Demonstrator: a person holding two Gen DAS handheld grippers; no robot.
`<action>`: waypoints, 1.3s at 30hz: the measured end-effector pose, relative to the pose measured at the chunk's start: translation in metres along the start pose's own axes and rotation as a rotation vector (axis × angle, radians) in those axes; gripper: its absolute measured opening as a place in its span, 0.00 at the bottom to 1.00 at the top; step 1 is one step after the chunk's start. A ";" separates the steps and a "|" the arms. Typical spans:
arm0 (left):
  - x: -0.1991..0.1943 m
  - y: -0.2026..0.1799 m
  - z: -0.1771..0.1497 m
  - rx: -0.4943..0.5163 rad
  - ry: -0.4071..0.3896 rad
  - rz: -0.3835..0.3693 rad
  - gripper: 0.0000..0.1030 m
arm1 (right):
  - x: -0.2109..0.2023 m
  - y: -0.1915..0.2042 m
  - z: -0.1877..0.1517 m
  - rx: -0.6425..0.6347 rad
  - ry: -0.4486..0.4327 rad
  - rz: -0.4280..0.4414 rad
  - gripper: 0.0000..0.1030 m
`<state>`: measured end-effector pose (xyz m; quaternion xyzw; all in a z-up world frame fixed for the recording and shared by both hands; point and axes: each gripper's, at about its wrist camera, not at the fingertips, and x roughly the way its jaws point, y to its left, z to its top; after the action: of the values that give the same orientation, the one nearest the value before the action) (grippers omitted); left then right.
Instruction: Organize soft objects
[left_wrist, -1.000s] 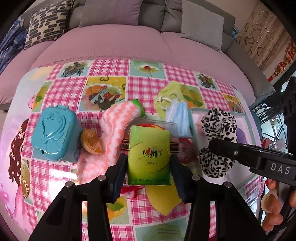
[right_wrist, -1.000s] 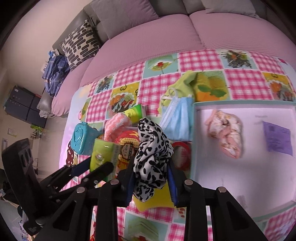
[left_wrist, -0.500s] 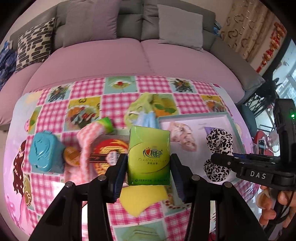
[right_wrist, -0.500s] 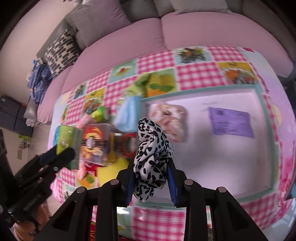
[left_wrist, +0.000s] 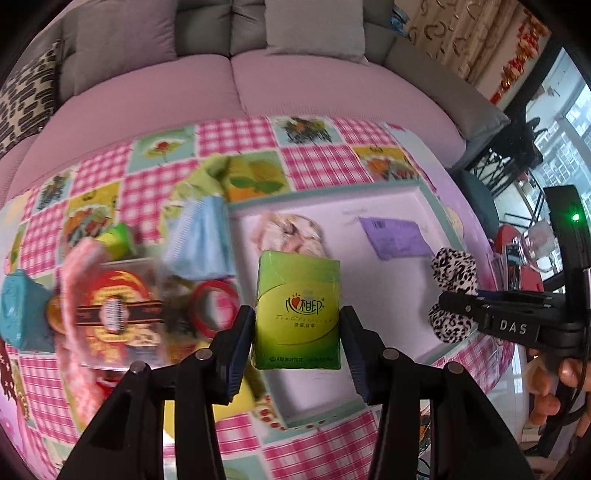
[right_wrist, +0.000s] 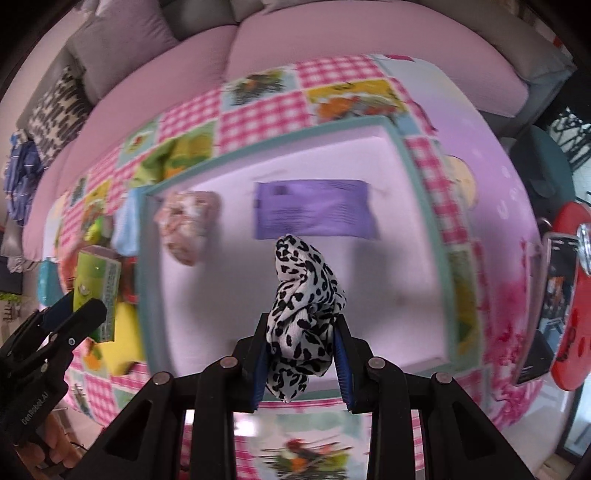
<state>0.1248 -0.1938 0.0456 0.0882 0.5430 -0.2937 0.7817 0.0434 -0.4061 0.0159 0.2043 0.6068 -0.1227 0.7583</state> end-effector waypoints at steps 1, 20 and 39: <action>0.004 -0.002 -0.001 0.003 0.008 -0.004 0.47 | 0.002 -0.004 0.000 0.003 0.006 -0.014 0.32; 0.056 -0.019 -0.007 0.035 0.103 -0.025 0.49 | 0.035 -0.038 0.007 0.020 0.051 -0.075 0.39; 0.013 0.007 -0.012 -0.040 0.053 0.065 0.85 | 0.007 -0.019 -0.010 0.001 0.019 -0.096 0.81</action>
<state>0.1222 -0.1878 0.0282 0.0978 0.5663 -0.2547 0.7778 0.0280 -0.4177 0.0040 0.1764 0.6232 -0.1575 0.7454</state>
